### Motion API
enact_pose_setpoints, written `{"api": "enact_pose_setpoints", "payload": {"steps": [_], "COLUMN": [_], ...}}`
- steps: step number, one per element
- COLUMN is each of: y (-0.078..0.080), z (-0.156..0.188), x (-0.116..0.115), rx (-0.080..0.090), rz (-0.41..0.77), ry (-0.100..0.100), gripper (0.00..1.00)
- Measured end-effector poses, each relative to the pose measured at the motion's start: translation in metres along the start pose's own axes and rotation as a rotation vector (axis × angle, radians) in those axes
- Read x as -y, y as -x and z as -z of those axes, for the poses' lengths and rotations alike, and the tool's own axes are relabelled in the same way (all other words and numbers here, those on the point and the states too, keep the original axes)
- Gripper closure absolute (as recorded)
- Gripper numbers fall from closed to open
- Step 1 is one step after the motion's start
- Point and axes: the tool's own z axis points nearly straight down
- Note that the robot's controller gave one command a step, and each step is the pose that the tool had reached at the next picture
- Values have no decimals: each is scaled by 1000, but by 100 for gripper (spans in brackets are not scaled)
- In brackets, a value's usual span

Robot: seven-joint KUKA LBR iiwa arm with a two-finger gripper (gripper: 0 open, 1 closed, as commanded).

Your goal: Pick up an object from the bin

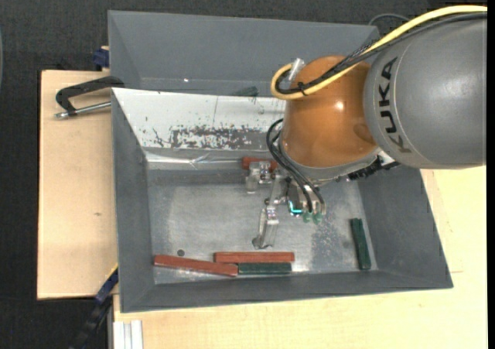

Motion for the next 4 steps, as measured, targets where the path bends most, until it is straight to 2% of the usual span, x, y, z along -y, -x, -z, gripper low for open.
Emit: {"api": "enact_pose_setpoints", "payload": {"steps": [1,2,3,4], "y": [1,-6,-11,-14], "z": [3,-43,-68,-34], "x": [1,14,22,20], "rx": [6,9,5,9], "rz": [-1,126,201,-32], "ry": [1,0,-1,1], "gripper": [0,0,0,0]}}
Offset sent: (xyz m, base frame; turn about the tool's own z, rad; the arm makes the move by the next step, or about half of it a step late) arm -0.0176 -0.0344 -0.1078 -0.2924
